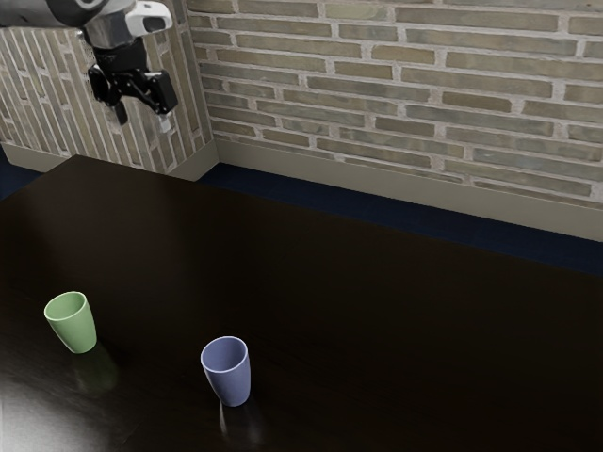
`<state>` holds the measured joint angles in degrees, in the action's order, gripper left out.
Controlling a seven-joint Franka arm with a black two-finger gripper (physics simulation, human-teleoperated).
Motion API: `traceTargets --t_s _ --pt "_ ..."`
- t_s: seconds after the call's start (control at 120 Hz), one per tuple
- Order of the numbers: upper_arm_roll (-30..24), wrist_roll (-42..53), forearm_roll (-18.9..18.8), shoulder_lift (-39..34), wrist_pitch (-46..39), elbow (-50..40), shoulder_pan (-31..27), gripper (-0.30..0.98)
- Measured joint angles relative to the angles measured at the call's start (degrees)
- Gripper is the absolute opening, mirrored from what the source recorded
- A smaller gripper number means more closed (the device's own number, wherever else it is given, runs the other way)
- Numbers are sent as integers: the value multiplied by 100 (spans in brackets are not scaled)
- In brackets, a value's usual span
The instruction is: Place the right cup onto the left cup
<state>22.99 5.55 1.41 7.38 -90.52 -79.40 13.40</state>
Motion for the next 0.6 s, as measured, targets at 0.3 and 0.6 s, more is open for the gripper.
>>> traceTargets --t_s 0.3,0.6 --pt "-432 148 -121 292 -319 -300 559 66" --pt "-545 -547 523 409 -1876 -2293 1158 66"
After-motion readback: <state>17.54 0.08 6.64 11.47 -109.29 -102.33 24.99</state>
